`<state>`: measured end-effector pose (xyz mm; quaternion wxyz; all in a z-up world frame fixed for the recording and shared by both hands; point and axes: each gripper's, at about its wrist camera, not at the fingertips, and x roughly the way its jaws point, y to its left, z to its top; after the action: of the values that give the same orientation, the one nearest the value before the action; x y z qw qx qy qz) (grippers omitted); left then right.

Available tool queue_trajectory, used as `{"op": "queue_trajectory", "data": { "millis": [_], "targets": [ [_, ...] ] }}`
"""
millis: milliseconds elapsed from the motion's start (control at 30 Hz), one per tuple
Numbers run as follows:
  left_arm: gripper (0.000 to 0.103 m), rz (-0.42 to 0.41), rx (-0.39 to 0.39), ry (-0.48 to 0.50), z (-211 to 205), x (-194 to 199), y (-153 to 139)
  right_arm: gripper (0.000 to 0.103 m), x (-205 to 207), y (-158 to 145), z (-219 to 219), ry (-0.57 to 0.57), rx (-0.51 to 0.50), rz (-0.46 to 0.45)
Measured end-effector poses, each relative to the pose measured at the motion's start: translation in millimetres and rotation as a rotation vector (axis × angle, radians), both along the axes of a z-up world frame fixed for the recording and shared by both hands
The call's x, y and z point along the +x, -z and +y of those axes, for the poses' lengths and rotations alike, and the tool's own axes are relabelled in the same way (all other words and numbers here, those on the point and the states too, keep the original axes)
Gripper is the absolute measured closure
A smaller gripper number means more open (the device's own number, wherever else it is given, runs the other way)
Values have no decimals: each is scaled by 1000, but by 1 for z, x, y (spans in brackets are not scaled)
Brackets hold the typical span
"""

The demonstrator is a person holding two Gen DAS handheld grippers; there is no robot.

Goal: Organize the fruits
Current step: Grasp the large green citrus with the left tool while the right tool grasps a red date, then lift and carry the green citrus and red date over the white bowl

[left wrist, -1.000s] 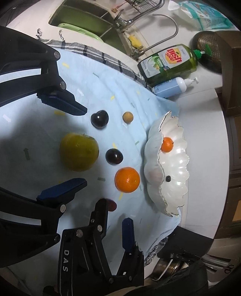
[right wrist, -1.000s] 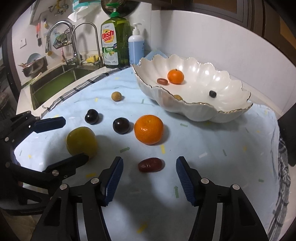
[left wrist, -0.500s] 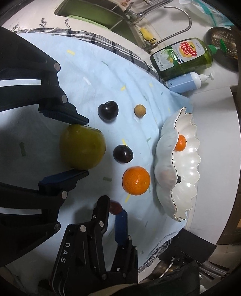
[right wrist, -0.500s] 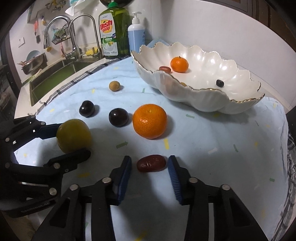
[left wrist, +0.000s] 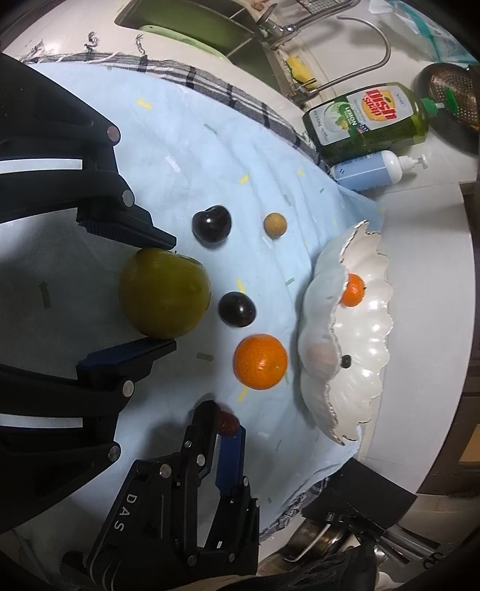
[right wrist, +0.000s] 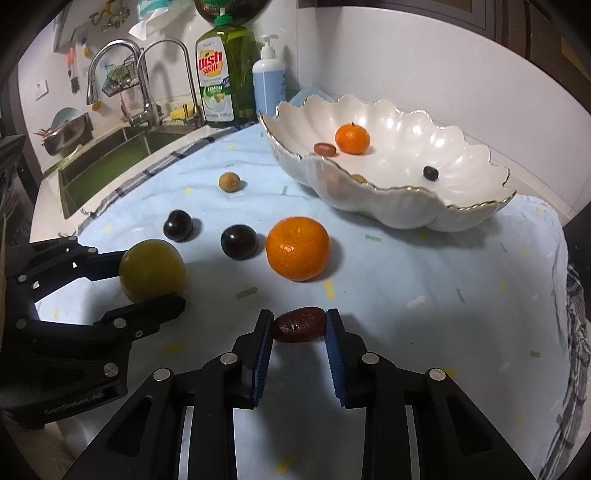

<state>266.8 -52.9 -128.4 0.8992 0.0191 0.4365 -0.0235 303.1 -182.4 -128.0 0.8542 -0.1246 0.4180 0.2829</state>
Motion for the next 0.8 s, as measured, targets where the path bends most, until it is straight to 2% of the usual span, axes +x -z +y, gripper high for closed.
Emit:
{"op": "queue_trajectory", "data": {
  "millis": [367,800],
  "targets": [
    [56,-85,-18,-10,6,-6,-32,73,-13,-36,-5,23,54,-78],
    [56,-239,-24,4,10,-7,-90,73,-21,-90,-7,30,133,-210]
  ]
}}
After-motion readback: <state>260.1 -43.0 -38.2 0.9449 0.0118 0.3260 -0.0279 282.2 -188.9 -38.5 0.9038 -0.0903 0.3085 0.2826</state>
